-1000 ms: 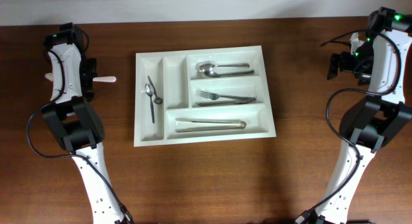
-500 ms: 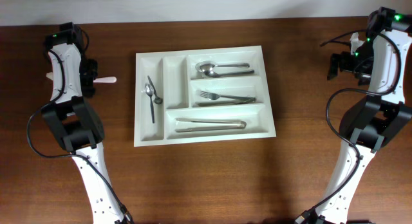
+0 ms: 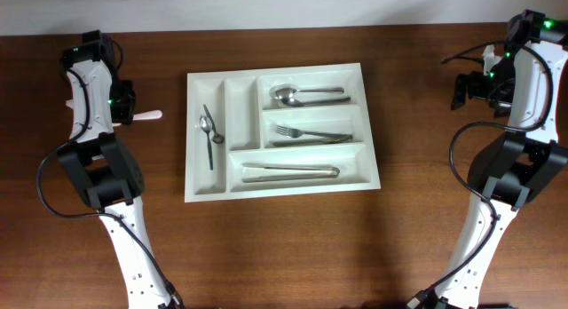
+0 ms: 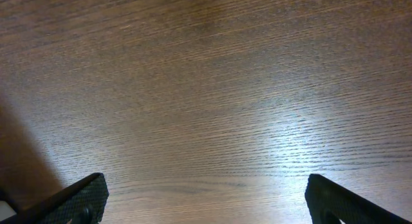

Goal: Pack container
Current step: 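Lower the left gripper and close it on the white knife's handle, then lift the white knife and carry it right over the tray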

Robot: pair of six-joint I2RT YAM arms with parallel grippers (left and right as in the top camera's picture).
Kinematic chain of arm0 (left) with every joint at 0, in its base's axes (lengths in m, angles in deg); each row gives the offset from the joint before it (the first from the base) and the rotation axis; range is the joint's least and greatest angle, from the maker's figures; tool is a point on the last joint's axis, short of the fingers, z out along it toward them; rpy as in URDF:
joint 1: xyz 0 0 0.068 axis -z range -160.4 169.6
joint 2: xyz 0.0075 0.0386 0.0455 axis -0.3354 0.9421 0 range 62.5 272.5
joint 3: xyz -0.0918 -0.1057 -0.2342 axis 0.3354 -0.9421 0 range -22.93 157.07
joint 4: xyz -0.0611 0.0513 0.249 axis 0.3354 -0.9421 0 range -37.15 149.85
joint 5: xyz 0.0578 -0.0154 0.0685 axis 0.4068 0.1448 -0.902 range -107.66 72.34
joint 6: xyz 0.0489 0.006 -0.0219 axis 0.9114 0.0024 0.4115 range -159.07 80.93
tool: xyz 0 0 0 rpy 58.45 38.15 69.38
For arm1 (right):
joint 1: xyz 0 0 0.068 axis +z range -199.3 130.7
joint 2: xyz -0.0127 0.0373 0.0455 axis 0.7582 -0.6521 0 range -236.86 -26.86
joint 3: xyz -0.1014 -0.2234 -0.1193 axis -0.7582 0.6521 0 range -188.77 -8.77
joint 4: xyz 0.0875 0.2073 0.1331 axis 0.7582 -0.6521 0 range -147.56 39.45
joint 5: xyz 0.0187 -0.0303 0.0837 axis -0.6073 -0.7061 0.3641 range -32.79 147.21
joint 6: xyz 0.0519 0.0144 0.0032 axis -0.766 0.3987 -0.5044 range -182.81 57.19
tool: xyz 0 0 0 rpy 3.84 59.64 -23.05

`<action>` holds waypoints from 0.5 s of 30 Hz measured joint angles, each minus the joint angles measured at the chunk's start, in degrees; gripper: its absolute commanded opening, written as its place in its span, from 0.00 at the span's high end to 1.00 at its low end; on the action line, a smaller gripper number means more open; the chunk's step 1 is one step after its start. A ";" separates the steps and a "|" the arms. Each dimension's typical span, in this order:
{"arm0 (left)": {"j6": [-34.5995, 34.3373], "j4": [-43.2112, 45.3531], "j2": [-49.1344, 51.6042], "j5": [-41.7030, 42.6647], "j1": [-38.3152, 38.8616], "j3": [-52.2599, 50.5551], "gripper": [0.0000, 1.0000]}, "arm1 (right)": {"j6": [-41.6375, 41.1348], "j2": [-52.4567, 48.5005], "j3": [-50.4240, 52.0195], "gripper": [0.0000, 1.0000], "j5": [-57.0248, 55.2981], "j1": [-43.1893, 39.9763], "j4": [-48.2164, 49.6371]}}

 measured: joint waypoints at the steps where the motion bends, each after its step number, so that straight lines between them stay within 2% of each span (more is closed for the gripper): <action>1: 0.00 0.04 0.00 0.00 0.00 0.00 0.80 | 0.02 0.00 0.00 0.01 0.00 0.00 0.00; 6: 0.00 0.63 0.00 0.07 0.00 0.00 0.80 | 0.00 0.00 0.00 0.01 0.00 0.00 0.00; 10: 0.94 2.58 0.00 1.09 0.00 0.00 0.98 | 0.00 0.00 0.00 0.01 -0.02 0.00 0.00; 15: 4.48 5.25 0.00 2.27 0.00 0.00 0.98 | -0.02 0.00 0.00 0.01 0.00 0.00 0.00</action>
